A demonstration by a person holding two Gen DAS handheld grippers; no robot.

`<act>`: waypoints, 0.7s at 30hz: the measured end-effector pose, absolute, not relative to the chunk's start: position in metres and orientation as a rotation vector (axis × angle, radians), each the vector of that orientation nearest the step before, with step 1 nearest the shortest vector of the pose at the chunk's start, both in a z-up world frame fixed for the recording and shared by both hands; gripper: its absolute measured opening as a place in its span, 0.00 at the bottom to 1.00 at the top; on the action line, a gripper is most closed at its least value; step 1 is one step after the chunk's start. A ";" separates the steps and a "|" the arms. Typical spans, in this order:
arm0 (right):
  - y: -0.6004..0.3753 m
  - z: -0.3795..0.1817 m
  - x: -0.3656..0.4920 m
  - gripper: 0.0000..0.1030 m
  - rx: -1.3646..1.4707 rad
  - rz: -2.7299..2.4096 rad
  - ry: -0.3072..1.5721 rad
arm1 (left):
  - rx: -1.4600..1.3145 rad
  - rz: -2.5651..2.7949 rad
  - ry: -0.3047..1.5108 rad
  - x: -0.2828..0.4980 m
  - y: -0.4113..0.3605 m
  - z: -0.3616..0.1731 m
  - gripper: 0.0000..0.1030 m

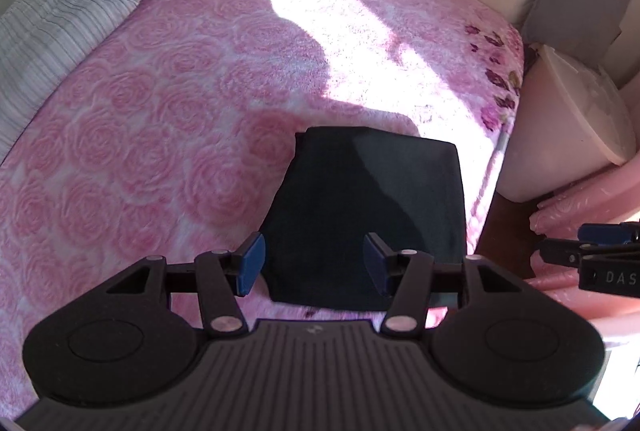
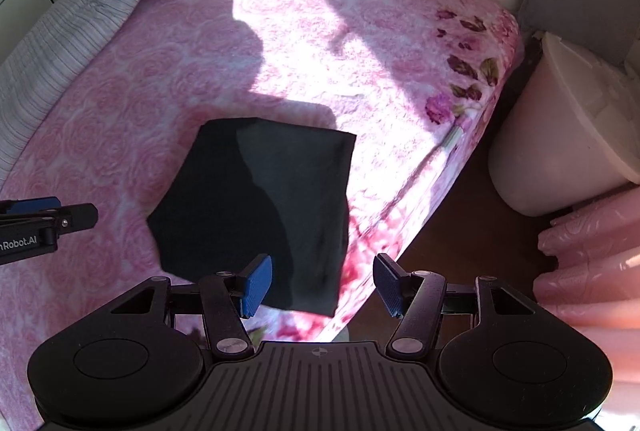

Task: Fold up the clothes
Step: 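Grasp the folded black trousers with the left tool while the right tool grasps the other side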

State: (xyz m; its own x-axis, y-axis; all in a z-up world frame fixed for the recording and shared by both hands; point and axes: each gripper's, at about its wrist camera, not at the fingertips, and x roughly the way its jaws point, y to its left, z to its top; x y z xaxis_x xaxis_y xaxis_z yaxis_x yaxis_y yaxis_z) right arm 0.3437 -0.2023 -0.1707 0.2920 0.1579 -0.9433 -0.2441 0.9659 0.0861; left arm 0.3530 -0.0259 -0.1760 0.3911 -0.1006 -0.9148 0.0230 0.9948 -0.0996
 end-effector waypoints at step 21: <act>-0.274 -0.341 0.451 0.63 0.413 0.451 1.302 | -0.444 -0.392 1.277 0.462 0.051 -0.372 0.54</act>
